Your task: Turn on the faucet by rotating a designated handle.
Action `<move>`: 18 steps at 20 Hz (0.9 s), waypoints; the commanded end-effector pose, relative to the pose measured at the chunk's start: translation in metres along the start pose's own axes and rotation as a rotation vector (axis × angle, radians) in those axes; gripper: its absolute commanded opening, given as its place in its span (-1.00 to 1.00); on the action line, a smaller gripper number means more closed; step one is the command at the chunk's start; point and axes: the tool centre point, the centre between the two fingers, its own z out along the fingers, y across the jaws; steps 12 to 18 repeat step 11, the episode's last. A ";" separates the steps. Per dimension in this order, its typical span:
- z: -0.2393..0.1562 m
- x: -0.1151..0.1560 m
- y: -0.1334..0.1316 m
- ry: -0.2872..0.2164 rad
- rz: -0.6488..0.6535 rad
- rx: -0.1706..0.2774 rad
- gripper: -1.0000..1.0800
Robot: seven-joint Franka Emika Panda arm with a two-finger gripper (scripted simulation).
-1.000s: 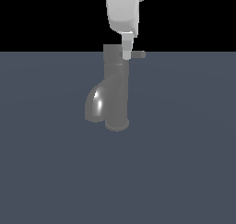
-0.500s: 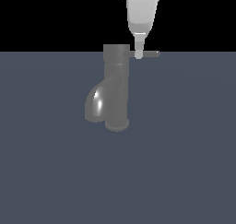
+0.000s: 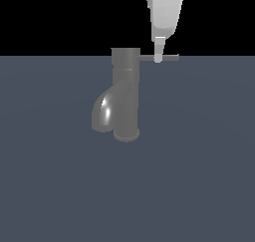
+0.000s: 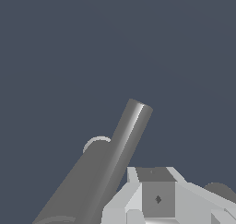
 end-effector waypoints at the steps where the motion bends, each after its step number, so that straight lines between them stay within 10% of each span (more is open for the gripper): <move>1: 0.000 0.019 -0.007 0.001 0.026 0.002 -1.00; 18: 0.000 0.039 -0.025 0.000 0.032 0.001 -1.00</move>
